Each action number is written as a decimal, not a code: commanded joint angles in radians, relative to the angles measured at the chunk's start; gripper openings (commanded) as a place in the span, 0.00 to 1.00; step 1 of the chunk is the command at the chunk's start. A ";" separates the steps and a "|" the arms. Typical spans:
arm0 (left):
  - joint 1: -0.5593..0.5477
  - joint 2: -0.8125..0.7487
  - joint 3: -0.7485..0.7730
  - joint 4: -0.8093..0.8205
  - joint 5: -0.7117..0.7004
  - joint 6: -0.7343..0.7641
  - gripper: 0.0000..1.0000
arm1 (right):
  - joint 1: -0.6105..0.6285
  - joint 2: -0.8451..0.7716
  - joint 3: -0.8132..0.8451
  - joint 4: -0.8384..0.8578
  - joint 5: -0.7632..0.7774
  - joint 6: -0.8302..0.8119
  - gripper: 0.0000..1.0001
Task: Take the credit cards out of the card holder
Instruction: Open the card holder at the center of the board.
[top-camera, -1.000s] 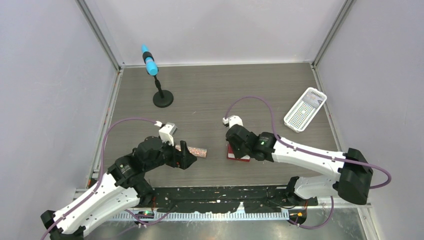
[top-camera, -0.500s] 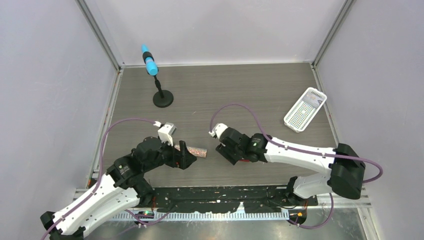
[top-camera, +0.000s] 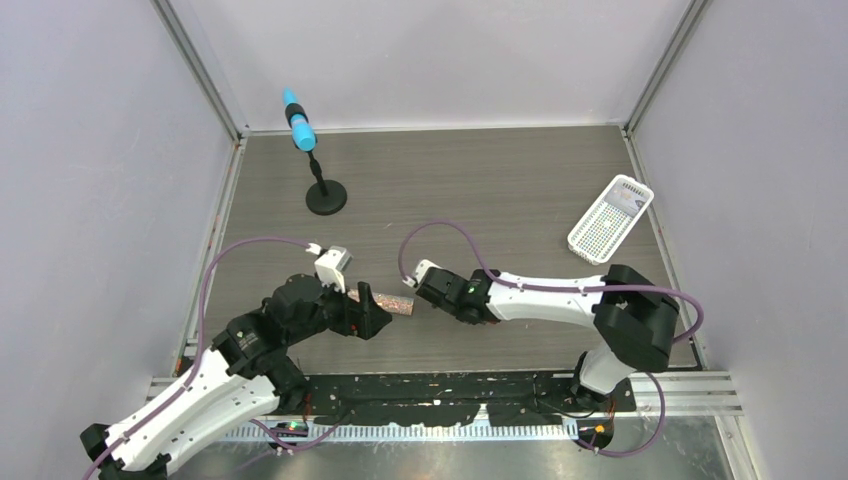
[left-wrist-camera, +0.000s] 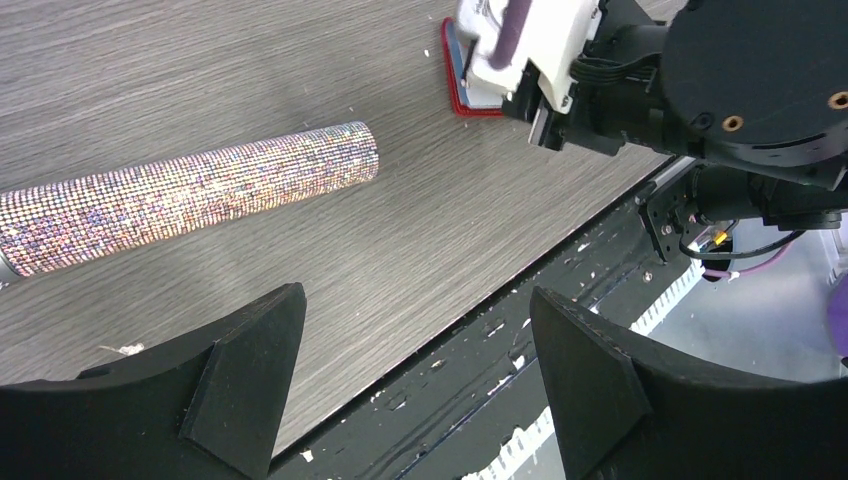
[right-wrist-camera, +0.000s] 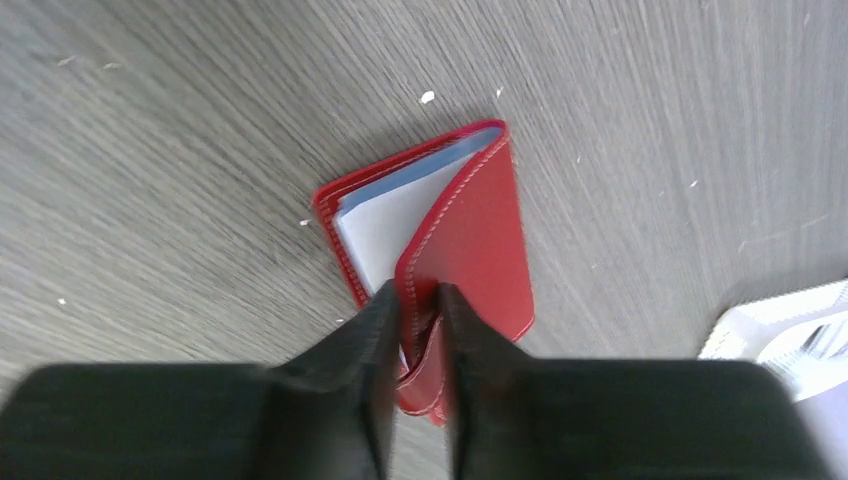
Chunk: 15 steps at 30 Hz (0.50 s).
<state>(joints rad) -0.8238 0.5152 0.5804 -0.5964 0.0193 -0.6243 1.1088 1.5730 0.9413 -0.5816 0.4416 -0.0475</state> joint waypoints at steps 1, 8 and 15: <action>-0.003 0.006 0.006 0.015 -0.012 0.001 0.86 | 0.001 0.018 0.064 -0.026 0.065 0.090 0.16; -0.003 0.012 0.014 0.015 -0.011 0.003 0.86 | -0.018 -0.068 0.117 -0.055 -0.107 0.262 0.05; -0.003 0.045 0.013 0.027 0.003 -0.009 0.85 | -0.265 -0.215 -0.073 0.096 -0.467 0.441 0.05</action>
<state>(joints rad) -0.8238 0.5446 0.5804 -0.5961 0.0193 -0.6250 0.9871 1.4494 0.9703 -0.5838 0.2089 0.2531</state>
